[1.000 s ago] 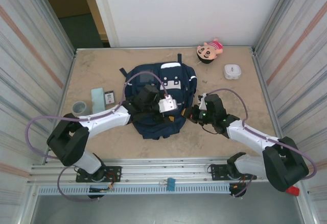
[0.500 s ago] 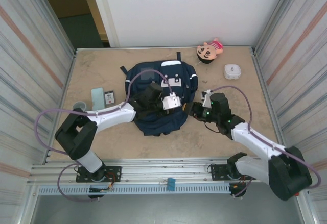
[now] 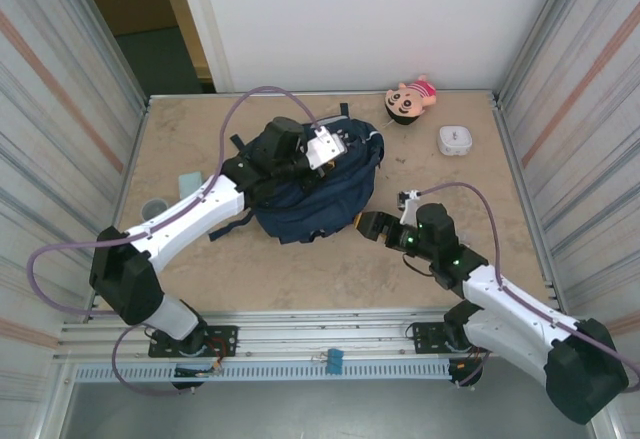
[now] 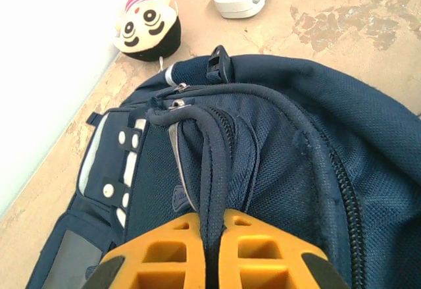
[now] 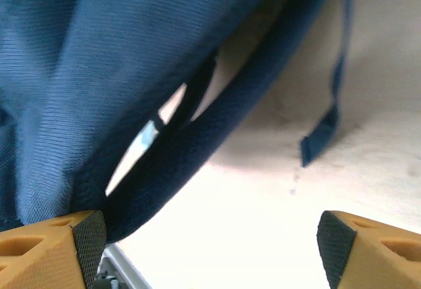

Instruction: Pack the student bag

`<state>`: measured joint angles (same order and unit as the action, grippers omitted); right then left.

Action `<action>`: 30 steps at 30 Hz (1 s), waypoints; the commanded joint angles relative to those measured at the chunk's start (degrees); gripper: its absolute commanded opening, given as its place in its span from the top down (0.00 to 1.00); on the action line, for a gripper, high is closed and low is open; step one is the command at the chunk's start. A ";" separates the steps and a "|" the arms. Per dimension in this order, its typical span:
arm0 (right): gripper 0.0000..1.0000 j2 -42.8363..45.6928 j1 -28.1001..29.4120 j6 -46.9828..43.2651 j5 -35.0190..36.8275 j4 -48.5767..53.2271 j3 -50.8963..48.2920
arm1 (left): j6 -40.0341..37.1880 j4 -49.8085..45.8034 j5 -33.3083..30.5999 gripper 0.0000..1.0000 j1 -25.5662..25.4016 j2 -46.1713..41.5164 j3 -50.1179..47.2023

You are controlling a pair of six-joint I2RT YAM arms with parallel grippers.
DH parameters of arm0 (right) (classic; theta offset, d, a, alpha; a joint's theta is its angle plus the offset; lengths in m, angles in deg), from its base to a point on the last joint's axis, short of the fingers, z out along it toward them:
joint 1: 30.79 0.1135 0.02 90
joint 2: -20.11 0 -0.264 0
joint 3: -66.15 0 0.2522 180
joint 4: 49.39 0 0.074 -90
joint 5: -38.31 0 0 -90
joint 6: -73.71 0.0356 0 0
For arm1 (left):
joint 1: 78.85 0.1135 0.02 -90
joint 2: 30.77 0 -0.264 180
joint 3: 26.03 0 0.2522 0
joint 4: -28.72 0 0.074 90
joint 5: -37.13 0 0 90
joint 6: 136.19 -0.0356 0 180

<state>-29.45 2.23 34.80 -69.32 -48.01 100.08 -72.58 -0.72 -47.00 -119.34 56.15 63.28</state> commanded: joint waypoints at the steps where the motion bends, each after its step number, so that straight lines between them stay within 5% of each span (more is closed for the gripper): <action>1: 0.15 -1.76 2.45 2.00 -1.51 -11.45 2.03 | 2.36 4.27 -2.35 1.00 0.06 -2.66 5.46; 8: 0.15 -9.70 5.41 3.40 -4.14 -16.86 5.14 | 7.19 5.60 -1.28 1.00 -0.27 -1.04 6.48; 15: 0.14 -8.84 4.78 4.28 -8.10 -14.64 6.33 | 5.59 4.87 -11.17 1.00 -0.47 1.63 6.50; 17: 0.12 -4.73 4.61 4.82 -6.08 -11.83 5.24 | 5.46 4.63 -12.57 1.00 -0.47 2.27 6.58; 18: 0.00 -2.45 4.72 5.71 -3.98 -10.41 4.47 | 5.67 4.60 -12.99 1.00 -0.47 2.57 6.74; 23: 0.01 4.26 5.46 7.32 2.70 -4.60 3.84 | 9.75 5.20 -11.28 1.00 -0.49 2.83 7.34; 30: 0.01 -2.27 5.65 8.40 4.59 -1.21 6.84 | 13.27 6.34 -7.73 1.00 -0.55 1.19 7.16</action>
<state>-29.04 7.26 41.64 -66.81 -51.81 104.93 -62.51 -1.75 -55.46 -120.10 60.76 66.84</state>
